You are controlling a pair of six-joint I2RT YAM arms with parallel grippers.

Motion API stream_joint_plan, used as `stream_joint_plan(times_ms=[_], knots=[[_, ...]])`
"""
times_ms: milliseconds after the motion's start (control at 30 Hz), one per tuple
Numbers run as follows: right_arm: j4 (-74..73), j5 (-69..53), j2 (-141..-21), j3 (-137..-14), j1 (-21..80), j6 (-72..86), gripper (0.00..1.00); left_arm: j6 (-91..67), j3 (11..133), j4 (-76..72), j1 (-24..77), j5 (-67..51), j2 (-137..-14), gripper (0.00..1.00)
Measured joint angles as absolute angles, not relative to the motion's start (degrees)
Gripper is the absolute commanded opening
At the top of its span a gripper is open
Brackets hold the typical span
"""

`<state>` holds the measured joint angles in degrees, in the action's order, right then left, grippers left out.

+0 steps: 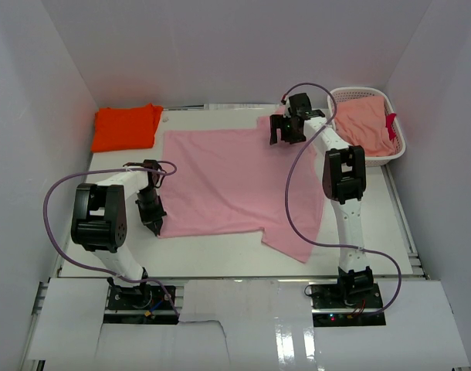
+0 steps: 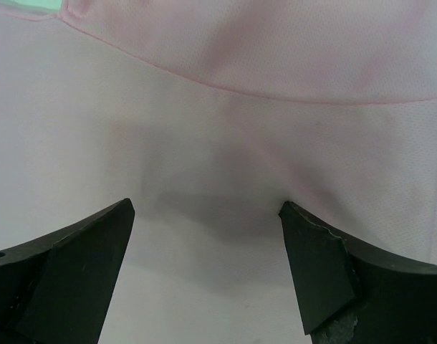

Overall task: Fold and stack the t-shirts
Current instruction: Flatten out the tshirt

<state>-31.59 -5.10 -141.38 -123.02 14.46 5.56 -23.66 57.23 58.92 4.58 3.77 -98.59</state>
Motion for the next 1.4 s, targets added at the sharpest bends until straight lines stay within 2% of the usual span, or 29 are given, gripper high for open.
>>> stream_joint_plan(times_ms=[100, 267, 400, 567, 733, 967, 1167, 1400], knots=[[-31.66, -5.13, -141.62, -123.46, 14.22, 5.56, 0.9, -23.68, 57.12, 58.98, 4.58, 3.73, -98.56, 0.06], [-31.7, -5.98, -141.93, -123.98, 14.0, 5.52, 0.9, -23.94, 57.1, 59.11, 4.58, 3.88, -98.48, 0.25], [-31.62, -7.16, -141.93, -123.96, 13.82, 5.39, 0.9, -24.34, 57.1, 59.53, 4.58, 4.54, -98.37, 0.34], [-30.65, -8.91, -140.53, -121.95, 13.61, 4.99, 0.9, -24.77, 57.91, 59.55, 4.58, 5.63, -96.97, 0.4], [-30.85, -9.89, -136.2, -119.94, 13.56, 3.97, 0.9, -24.93, 60.82, 59.24, 4.58, 6.2, -94.08, 0.41], [-28.58, -9.19, -116.18, -105.23, 13.61, 3.05, 0.91, -24.8, 61.71, 55.13, 4.56, 5.61, -85.38, 0.45], [-24.25, -7.66, -91.88, -83.7, 15.29, 6.87, 0.91, -24.58, 56.71, 46.57, 4.36, 1.61, -71.13, 0.51], [-22.63, -3.38, -74.83, -64.97, 24.4, 12.27, 0.91, -22.87, 54.26, 41.5, 3.86, -3.95, -73.93, 0.54]])
